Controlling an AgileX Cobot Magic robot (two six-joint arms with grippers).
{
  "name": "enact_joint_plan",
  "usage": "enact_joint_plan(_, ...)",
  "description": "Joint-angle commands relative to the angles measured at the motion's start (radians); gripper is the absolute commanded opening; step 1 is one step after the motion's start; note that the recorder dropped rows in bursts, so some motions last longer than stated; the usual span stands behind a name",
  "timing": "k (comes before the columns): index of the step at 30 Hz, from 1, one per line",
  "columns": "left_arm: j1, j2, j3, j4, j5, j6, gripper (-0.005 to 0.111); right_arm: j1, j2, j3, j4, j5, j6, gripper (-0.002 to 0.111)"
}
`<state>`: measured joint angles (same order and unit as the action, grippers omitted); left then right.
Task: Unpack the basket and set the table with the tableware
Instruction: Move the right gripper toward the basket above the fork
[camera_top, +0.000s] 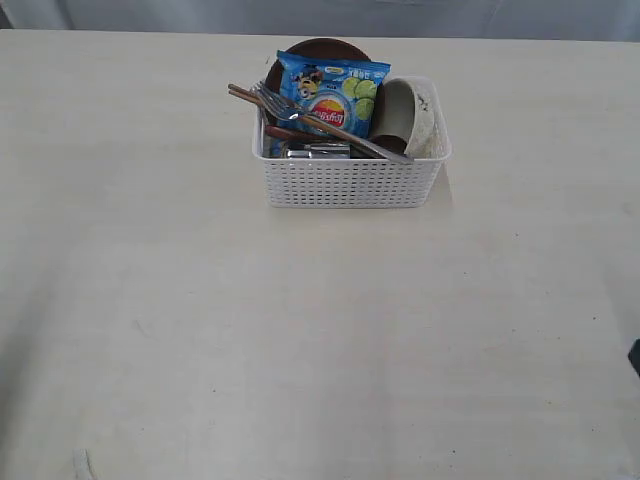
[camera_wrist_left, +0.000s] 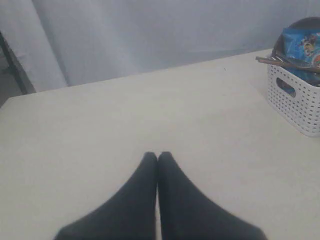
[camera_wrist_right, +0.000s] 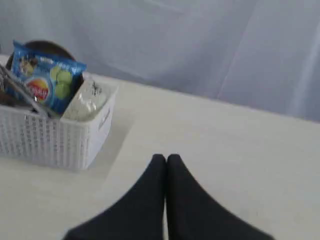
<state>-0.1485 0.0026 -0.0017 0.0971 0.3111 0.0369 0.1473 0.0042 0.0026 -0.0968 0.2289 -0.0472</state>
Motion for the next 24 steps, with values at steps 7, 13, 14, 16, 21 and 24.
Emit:
enact_joint_plan(7,0.005,-0.003,0.002,0.004,-0.012,-0.003,0.0,-0.006,-0.004,-0.003,-0.025,-0.772,0.005,0.0)
enact_joint_plan(13,0.005,-0.003,0.002,0.004,-0.012,-0.003,0.0,-0.006,-0.004,-0.003,0.015,-1.179,0.092,0.0)
enact_joint_plan(14,0.005,-0.003,0.002,0.004,-0.012,-0.003,0.0,-0.006,-0.004,-0.003,0.049,-1.213,0.153,0.0)
enact_joint_plan(16,0.005,-0.003,0.002,0.004,-0.012,-0.003,0.0,-0.006,-0.004,-0.011,0.117,-1.229,0.257,0.0)
enact_joint_plan(21,0.005,-0.003,0.002,0.004,-0.012,-0.003,0.0,-0.006,-0.004,-0.191,0.208,-0.939,0.319,0.0)
enact_joint_plan(24,0.005,-0.003,0.002,0.004,-0.012,-0.003,0.0,-0.006,-0.004,-0.369,0.208,-0.598,0.317,-0.001)
